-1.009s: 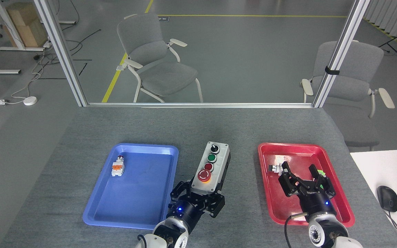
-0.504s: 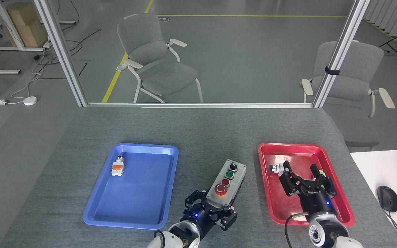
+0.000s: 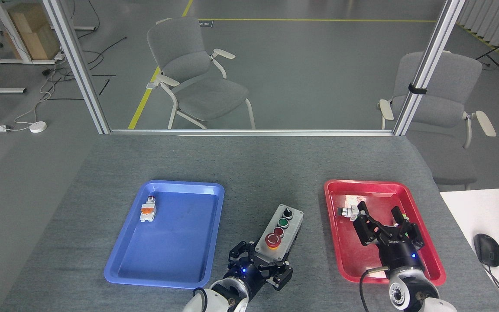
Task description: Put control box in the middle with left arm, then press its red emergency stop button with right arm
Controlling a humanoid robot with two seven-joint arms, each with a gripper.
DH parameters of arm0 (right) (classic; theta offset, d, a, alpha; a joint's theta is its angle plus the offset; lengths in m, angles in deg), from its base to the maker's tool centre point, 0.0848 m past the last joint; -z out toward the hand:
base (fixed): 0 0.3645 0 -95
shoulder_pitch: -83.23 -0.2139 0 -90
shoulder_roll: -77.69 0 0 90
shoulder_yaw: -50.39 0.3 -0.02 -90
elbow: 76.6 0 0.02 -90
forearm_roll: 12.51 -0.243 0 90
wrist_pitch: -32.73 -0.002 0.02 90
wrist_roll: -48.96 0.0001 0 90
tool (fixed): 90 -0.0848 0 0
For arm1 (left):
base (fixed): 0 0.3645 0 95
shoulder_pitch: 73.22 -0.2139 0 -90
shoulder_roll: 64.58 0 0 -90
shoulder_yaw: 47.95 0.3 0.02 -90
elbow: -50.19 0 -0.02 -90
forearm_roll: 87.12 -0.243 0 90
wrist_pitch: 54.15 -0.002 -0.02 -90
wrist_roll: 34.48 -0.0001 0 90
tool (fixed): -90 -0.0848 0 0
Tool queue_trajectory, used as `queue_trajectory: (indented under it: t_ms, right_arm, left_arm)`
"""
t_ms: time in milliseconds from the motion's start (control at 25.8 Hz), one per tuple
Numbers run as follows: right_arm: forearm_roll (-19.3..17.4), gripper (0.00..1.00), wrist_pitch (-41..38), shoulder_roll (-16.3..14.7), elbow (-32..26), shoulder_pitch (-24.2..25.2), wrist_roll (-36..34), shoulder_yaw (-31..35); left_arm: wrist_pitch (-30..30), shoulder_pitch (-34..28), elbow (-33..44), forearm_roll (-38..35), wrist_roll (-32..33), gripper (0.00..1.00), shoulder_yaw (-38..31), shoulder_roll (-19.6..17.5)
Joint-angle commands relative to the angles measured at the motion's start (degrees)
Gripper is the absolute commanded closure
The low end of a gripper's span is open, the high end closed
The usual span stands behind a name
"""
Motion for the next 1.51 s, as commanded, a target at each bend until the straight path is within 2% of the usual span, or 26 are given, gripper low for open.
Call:
queue_trajectory:
  t_ms: [0, 39, 116, 155, 272, 310, 427, 466, 543, 621, 698, 815, 892, 1009, 1241, 1474]
  right_arm:
    - [-0.2, 0.01, -0.1, -0.1, 0.1, 0.0, -0.1, 0.0]
    - [-0.2, 0.01, -0.2, -0.1, 0.0, 0.0, -0.1, 0.1]
    - [-0.2, 0.04, -0.1, -0.1, 0.0, 0.0, -0.2, 0.1]
    - [-0.2, 0.08, -0.1, -0.1, 0.1, 0.0, -0.2, 0.1]
    - [-0.1, 0.39, -0.2, -0.7, 0.1, 0.0, -0.2, 0.1]
    - [-0.1, 0.46, -0.2, -0.8, 0.0, 0.0, -0.2, 0.1]
    - [0.4, 0.64, -0.9, -1.8, -0.2, -0.1, -0.7, 0.1]
    - [0.8, 0.73, -1.4, -2.1, -0.2, -0.1, -1.1, 0.1]
    - [1.8, 1.00, -2.7, -2.2, -0.3, -0.1, -1.2, 0.1]
    - [1.7, 1.00, -3.0, -2.1, -0.3, -0.2, -1.2, 0.1]
    - [1.6, 1.00, -3.0, -2.0, -0.3, -0.8, -1.2, 0.0]
    - [1.5, 1.00, -2.9, -2.0, 0.3, -2.1, -0.7, -0.7]
    - [1.5, 1.00, -2.9, -1.5, 0.4, -2.9, -0.7, -1.9]
    - [1.4, 1.00, -2.5, -1.0, 0.8, -5.7, -0.8, -8.3]
    - [1.3, 1.00, -2.6, 3.9, 5.1, -8.6, -0.6, -18.5]
    - [1.4, 1.00, -3.1, 6.1, 9.3, -8.8, 2.6, -25.1]
  left_arm:
    - [-1.0, 0.0, -0.1, 0.1, 0.0, 0.12, 0.1, -0.1]
    - [-1.0, 0.0, 0.2, 0.2, 0.0, 0.02, 0.1, -0.1]
    - [-0.9, -0.3, 0.6, 0.3, 0.0, 0.02, 0.0, -0.2]
    - [-0.8, -0.7, 1.0, 0.3, 0.0, 0.02, -0.1, -0.4]
    - [-0.3, -3.5, 6.0, 0.3, 0.0, 0.02, -0.2, -1.7]
    - [-0.2, -5.4, 8.9, 0.3, 0.0, 0.02, -0.2, -3.0]
    - [-0.1, -11.3, 21.3, 0.3, 0.0, 0.02, -0.3, -10.7]
    - [0.0, -13.8, 25.8, 0.3, 0.0, 0.01, -0.3, -13.4]
    - [0.9, -18.2, 33.9, 0.5, -0.6, 0.01, -1.1, -18.4]
    - [1.6, -22.1, 39.7, 0.6, -0.9, 0.01, -4.4, -22.0]
    - [3.6, -26.0, 44.1, 0.7, -1.2, 0.01, -10.9, -23.7]
    - [6.9, -27.6, 45.2, 1.2, -1.7, 0.01, -22.2, -23.0]
    - [7.1, -26.7, 45.1, 1.9, -1.9, 0.01, -27.9, -21.2]
    - [6.6, -24.4, 44.9, 2.4, -1.9, 0.01, -33.9, -19.8]
    - [5.4, -20.5, 40.2, 3.5, -2.0, 0.01, -37.9, -17.8]
    - [4.4, -19.2, 36.9, 4.6, -2.1, 0.01, -38.0, -17.5]
